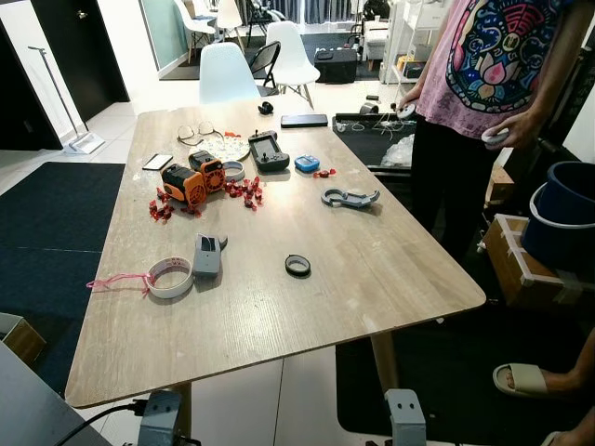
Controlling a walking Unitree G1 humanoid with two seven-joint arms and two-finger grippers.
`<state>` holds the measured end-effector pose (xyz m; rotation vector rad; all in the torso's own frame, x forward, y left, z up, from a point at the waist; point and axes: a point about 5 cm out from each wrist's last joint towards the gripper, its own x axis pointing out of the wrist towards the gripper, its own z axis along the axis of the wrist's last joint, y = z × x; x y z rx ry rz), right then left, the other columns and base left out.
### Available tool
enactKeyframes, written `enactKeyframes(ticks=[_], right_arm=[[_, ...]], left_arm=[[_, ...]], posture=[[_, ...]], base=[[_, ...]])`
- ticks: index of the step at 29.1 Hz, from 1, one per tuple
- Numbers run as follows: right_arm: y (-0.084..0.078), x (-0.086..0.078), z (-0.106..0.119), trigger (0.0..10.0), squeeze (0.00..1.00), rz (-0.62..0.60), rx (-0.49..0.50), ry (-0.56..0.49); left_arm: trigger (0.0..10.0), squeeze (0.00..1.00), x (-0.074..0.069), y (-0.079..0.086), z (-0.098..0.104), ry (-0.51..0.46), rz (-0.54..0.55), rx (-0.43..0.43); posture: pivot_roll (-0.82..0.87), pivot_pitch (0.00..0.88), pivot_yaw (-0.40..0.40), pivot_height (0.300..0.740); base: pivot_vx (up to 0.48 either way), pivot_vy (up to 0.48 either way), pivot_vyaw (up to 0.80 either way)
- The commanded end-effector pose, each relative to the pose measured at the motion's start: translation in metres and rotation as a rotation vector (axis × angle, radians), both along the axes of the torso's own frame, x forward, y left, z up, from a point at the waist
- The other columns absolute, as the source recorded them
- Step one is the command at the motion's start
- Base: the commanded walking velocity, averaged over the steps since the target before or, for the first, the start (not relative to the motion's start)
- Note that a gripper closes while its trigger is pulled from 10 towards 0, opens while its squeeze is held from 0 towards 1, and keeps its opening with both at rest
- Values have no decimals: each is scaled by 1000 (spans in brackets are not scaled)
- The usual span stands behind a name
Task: Hang keys on a hook
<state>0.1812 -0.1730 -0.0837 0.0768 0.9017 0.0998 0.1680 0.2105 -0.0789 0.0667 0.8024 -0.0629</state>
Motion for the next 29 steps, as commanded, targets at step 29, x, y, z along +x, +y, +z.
enactKeyframes(ticks=[29], right_arm=[[-6,-8,-4,10000,0,7,-20,61]], left_arm=[[10000,0,-7,14,0,-41,245,-40]], posture=[[41,27,0,740]], base=[[-200,0,0]])
